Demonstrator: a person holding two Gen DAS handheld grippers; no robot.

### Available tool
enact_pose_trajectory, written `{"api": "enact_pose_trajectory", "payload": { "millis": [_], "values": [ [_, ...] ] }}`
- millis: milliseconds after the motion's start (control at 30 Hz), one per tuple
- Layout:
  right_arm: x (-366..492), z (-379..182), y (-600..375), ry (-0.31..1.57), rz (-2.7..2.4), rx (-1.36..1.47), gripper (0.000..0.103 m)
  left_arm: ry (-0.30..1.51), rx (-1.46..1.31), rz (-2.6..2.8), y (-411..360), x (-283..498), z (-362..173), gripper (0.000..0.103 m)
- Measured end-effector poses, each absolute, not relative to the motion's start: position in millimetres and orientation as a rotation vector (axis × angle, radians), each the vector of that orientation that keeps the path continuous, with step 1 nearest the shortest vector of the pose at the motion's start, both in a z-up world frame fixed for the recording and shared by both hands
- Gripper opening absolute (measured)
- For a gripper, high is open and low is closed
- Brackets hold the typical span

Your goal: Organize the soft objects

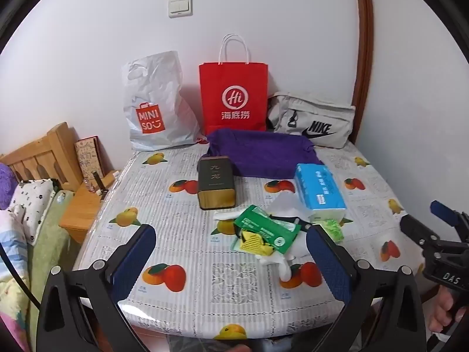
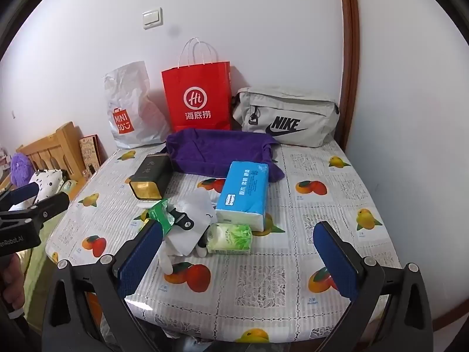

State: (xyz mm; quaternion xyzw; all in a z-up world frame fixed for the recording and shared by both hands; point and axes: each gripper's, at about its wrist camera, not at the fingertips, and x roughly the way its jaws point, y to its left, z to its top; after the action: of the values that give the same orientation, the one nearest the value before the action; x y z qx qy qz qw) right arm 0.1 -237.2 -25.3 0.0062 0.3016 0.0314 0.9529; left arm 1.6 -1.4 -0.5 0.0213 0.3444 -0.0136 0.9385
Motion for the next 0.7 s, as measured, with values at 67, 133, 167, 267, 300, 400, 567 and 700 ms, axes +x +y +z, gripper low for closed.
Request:
{"api": "enact_pose_trajectory", "payload": {
  "millis": [67, 133, 167, 267, 300, 400, 567, 700],
  "values": [
    [1, -26, -238, 0.61, 0.064, 0.021, 0.101, 0.708, 0.06, -0.027, -5, 5, -2, 0.103],
    [-6, -26, -233, 0.58, 0.059, 0.007, 0.101, 0.692, 0.07, -0.025, -10, 2, 4, 0.103],
    [-7, -26, -231, 0.579, 0.053, 0.002, 0.101, 0.659, 0.046, -0.035, -6, -3, 5, 0.103],
    [-10, -23, -231, 0.591, 0.063, -0.002, 0.101, 0.649, 0.028, -0.042, -1, -9, 6, 0.103],
    [-8, -23, -234, 0.601, 0.067, 0.002, 0.101, 0.648, 0.024, -0.042, 1, -10, 6, 0.103],
    [-10, -26, -231, 0.597, 0.064, -0.002, 0.101, 0.653, 0.02, -0.045, 3, -10, 9, 0.103],
    [-12, -24, -231, 0.59, 0.065, 0.003, 0.101, 0.659, 0.026, -0.041, 3, -9, 11, 0.103],
    [-14, -22, -231, 0.589, 0.067, 0.002, 0.101, 0.66, 0.028, -0.036, 4, -9, 10, 0.103]
  ]
}}
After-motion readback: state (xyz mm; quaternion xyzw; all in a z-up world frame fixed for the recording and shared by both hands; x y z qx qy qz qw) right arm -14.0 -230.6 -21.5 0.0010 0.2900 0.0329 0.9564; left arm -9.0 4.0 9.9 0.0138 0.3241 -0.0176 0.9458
